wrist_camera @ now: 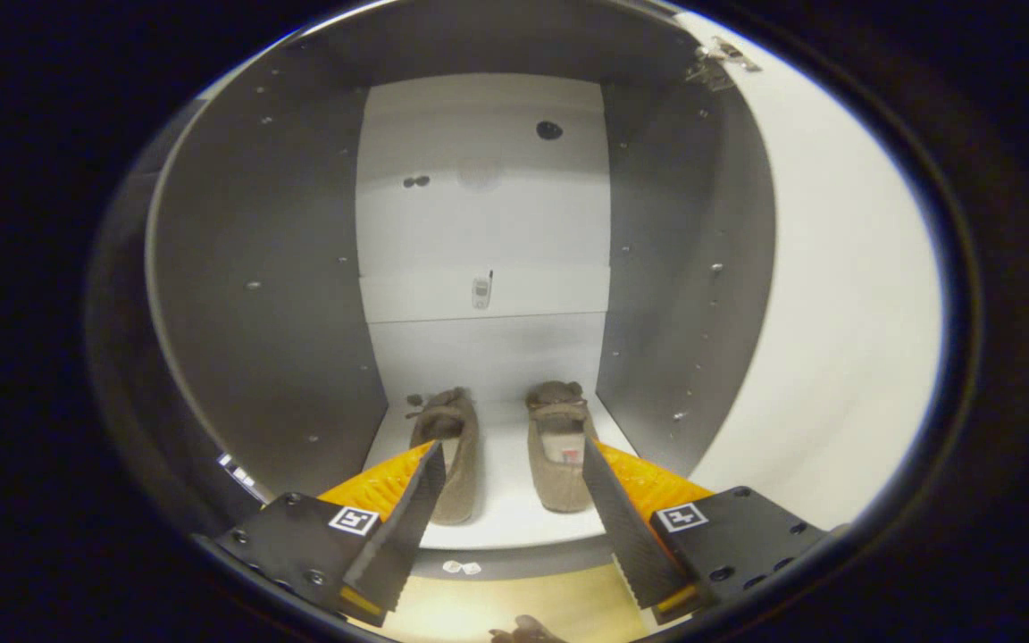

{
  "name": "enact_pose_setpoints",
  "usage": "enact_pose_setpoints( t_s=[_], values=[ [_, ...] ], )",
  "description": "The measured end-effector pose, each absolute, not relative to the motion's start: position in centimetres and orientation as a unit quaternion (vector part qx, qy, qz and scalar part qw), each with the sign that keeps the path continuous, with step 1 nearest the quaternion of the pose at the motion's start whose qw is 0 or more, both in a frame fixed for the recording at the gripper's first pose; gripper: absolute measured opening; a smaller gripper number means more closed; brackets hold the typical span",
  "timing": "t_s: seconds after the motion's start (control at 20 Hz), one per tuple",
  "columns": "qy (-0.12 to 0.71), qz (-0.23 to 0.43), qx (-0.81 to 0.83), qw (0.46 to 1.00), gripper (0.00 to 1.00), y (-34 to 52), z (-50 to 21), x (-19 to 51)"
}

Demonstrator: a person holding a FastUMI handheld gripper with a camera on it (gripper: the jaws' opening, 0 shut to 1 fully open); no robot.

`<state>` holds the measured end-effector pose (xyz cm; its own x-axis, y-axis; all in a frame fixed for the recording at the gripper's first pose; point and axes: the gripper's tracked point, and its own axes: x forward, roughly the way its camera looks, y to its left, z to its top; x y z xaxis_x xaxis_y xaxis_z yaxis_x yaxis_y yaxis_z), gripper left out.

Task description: Open the shoe cabinet door, grab the shoes and put them into the shoe cabinet, then close the shoe cabinet door.

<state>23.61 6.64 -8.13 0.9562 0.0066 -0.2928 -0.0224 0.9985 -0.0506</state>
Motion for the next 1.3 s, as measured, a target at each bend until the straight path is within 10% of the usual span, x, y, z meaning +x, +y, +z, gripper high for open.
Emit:
enact_pose_setpoints(
  t_s=[1.3],
  values=[
    [0.038,-0.05,-0.017,0.998,0.96,-18.3,3.0,-10.4]
  ],
)
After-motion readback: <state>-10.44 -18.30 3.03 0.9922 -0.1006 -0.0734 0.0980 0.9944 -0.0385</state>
